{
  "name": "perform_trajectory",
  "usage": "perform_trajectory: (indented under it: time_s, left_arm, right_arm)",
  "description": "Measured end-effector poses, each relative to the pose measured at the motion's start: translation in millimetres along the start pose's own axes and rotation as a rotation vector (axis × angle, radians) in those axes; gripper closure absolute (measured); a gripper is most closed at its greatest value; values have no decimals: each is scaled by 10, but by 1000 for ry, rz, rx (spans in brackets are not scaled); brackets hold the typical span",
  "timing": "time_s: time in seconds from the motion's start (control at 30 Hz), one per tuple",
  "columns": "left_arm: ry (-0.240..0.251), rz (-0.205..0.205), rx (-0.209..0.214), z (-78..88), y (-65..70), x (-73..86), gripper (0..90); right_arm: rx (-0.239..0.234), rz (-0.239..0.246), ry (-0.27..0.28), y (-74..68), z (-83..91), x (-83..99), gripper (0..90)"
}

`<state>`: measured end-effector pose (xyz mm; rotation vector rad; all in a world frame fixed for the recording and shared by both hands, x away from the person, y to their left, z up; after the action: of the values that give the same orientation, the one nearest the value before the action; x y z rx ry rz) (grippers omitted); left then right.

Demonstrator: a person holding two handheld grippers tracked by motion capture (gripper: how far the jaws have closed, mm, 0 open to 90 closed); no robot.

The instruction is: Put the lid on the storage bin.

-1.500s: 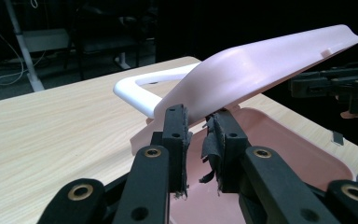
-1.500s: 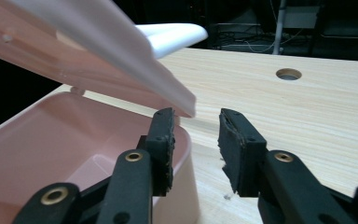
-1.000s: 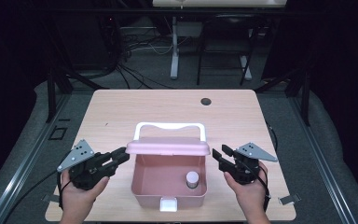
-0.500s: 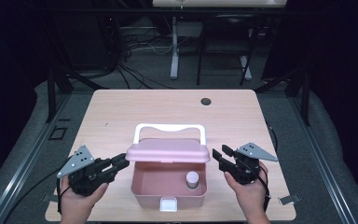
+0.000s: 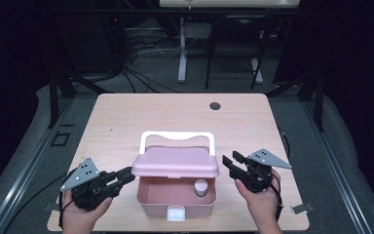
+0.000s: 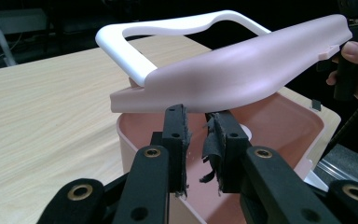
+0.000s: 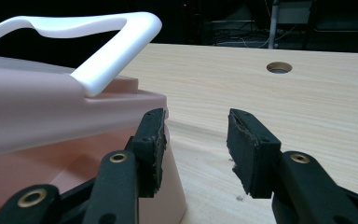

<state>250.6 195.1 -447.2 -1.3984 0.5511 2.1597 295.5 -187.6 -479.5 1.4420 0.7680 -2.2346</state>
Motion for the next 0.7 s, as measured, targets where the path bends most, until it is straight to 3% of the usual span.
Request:
perform_trajectory:
  time_s: [0.7]
  left_arm:
    - [-1, -5, 9, 23, 40, 173, 776]
  right_arm:
    - [-8, -7, -5, -7, -12, 7, 559]
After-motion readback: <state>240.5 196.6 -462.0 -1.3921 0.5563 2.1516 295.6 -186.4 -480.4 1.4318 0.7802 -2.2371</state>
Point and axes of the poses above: each handheld gripper's, and its own axes: z roughly backward along the jaws, x roughly out of its underside, y roughly to its right, the point moved 3 cm from there along -z, roughly forward along the jaws, and after that the axes turned 10 degrees about -x, right-handed, at the moved point
